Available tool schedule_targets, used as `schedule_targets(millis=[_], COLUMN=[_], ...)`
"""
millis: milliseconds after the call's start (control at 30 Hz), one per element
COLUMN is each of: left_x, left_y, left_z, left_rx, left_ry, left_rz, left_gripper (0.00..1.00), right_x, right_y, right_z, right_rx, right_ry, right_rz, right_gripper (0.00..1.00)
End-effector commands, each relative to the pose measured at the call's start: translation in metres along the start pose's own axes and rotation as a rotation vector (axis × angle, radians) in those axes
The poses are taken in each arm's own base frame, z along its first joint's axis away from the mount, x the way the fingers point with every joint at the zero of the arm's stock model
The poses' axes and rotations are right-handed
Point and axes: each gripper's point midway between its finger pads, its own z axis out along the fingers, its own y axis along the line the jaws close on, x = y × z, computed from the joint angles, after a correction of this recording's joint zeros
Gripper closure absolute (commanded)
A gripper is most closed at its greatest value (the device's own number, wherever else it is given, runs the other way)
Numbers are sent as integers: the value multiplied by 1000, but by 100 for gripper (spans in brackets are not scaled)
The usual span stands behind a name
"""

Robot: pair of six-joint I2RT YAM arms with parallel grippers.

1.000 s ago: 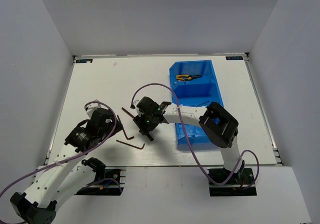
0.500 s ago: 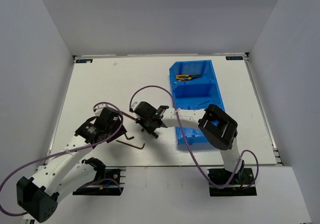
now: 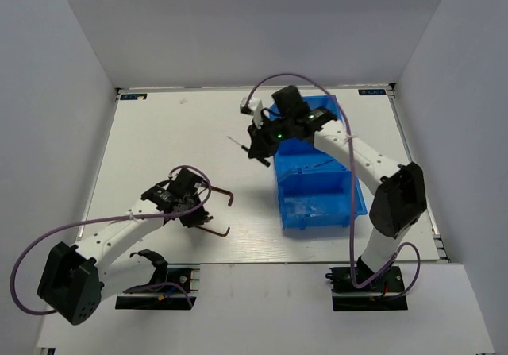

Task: Sort the tools into containers

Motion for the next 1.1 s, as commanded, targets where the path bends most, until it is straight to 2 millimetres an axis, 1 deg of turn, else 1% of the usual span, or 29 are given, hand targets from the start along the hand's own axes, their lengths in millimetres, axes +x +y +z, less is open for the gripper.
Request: schedule_targets(millis=[0,33,67,100,133,167,200,233,267,333,367,400,433,467,500,533,567,633,667,700,733,767,833,867,900,933,967,1033,1067], left_x=[-1,-1,-1,-1,2,3,2,4,6,14,15,18,22,25,26,29,32,38,40,42,46,46,50,49,50,49,52,49,48], left_y=[-35,-37,-41,-46,-47,-47,-51,-49,-52,-53,-53,-55,-56,-55,-58,-56,-53,-51,-48,-49,-46,-43,-35,-31,-29,-24,-20,-13,-12], left_z=[-13,-10,-10,-13,-13,-9,-10,-9,-8,-3,-1,-2,0,0,-3,-5,-3,-4,-2,-2,0,3,-1,0,-1,2,1,3,5], left_rx=[119,103,106,97,77,47,34,4,1,-20,-29,-28,-37,-42,-30,-25,-37,-38,-49,-49,-74,-104,-182,-220,-253,-294,-314,-351,-351], left_ry=[45,57,70,82,102,122,120,137,144,184,188,192,199,212,208,209,213,220,224,226,229,229,234,227,225,217,213,178,166], left_rz=[32,32,21,20,-11,-24,-41,-82,-83,-114,-126,-130,-143,-155,-164,-171,-190,-183,-195,-199,-187,-193,-208,-216,-233,-242,-244,-286,-294], left_gripper=[69,69,68,66,63,61,61,59,55,51,49,49,48,44,42,39,37,35,35,35,35,36,39,39,39,39,39,39,39], right_x=[12,18,26,35,44,47,54,59,64,65,70,71,79,81,85,91,97,100,99,102,96,93,83,78,71,70,77,69,76], right_y=[-8,-17,-31,-52,-55,-60,-77,-83,-96,-115,-124,-131,-140,-143,-144,-143,-140,-137,-133,-133,-129,-129,-126,-123,-114,-111,-108,-92,-86], right_z=[-31,-35,-42,-55,-62,-67,-79,-81,-87,-94,-97,-100,-102,-104,-106,-105,-105,-109,-109,-111,-115,-117,-123,-128,-131,-131,-130,-138,-136], right_rx=[-68,-42,-1,36,27,14,44,45,67,103,116,129,137,136,127,112,90,79,68,68,78,88,101,114,103,99,90,79,65], right_ry=[33,52,88,95,122,118,117,123,124,112,116,123,126,134,134,146,158,156,143,139,120,92,44,23,-19,-31,-35,-87,-89], right_rz=[-139,-149,-217,-197,-228,-272,-256,-291,-305,-328,-326,-361,-345,-373,-370,-359,-362,-362,-348,-333,-324,-298,-270,-268,-234,-225,-196,-172,-135], right_gripper=[100,100,100,100,100,100,100,100,100,100,100,100,100,100,100,73,52,38,35,35,35,35,36,36,36,36,38,38,38])
